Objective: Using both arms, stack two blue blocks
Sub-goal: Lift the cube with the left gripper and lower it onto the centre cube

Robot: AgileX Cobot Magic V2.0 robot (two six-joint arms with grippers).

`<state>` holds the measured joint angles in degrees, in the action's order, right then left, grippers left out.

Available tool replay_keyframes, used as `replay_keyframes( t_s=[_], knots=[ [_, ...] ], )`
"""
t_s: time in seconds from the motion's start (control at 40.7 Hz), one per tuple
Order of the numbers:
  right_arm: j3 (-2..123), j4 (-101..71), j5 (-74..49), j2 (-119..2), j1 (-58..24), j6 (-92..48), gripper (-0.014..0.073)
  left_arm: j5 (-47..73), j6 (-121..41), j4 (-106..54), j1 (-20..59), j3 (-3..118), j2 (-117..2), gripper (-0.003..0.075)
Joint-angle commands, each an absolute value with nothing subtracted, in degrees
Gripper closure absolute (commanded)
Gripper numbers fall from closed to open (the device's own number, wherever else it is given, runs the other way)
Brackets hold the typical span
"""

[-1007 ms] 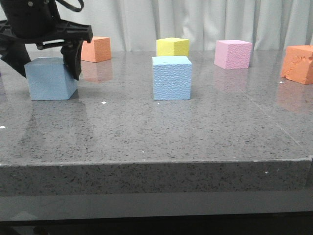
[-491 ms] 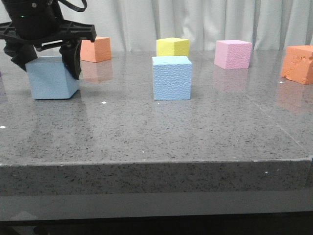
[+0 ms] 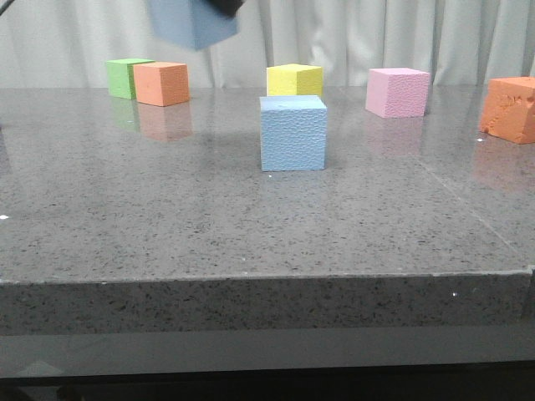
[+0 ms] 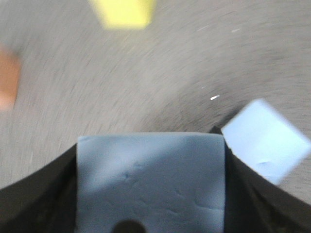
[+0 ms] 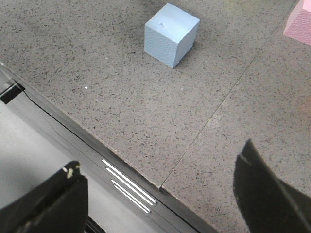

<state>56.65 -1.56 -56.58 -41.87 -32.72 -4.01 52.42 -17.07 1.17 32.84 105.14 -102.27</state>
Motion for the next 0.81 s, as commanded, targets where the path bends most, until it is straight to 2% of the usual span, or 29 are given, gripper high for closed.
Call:
replay_keyframes(
  t_s=[0.0,0.172,0.393,0.786],
  knots=[
    [58.1,-1.4,-53.4,-41.6,-32.5,-4.3,-0.0022,51.5,-33.6,-8.0,34.2,109.5,-99.4,0.0318],
    [58.1,-1.4,-53.4,-41.6,-32.5,-4.3,-0.0022,52.2,-51.0,-19.0,34.6,110.3,-99.6,0.0318],
    [58.1,-1.4,-53.4,-41.6,-32.5,-4.3,-0.0022,53.4,-61.5,-19.4,34.6,110.3,-101.5,0.0318],
    [58.1,-1.4,-53.4,-41.6,-32.5,-4.3,-0.0022,53.3,-62.0,-19.5,34.6,110.3,-106.6,0.0318]
  ],
)
